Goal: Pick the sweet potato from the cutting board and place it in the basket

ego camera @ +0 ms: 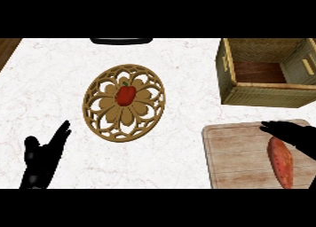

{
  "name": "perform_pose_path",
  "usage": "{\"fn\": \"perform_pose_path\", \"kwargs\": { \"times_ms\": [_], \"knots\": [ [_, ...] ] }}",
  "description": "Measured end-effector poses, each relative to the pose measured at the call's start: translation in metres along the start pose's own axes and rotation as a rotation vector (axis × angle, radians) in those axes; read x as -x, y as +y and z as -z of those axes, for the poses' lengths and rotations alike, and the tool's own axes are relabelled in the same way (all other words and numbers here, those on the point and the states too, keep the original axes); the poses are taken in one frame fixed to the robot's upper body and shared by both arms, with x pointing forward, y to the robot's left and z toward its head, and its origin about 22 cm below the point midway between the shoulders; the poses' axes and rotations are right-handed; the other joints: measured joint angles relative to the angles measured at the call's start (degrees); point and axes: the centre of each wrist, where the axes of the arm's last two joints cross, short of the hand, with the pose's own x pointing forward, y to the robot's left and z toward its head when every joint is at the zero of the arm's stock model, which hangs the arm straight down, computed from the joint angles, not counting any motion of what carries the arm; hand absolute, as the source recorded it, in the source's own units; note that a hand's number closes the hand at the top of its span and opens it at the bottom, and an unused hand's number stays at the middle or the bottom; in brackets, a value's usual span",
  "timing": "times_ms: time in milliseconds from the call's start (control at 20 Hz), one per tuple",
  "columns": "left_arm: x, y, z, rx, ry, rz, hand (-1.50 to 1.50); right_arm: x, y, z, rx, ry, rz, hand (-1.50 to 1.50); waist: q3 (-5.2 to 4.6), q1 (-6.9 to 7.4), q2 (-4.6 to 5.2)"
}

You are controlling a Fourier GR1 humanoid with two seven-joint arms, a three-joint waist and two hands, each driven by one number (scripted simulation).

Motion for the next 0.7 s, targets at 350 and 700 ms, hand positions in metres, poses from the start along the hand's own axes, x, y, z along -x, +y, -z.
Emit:
{"fn": "perform_pose_path", "kwargs": {
  "times_ms": [350,700],
  "knots": [
    [-0.003,-0.003,0.005,0.005,0.018,-0.007,0.0,-0.002,0.008,0.011,0.001,-0.005,0.0,-1.5,-0.03,-0.1,0.01],
    [-0.002,-0.001,-0.001,-0.006,0.018,0.0,0.0,0.003,0.023,0.016,0.003,-0.007,-0.002,1.5,-0.07,-0.08,0.03]
  ]
}}
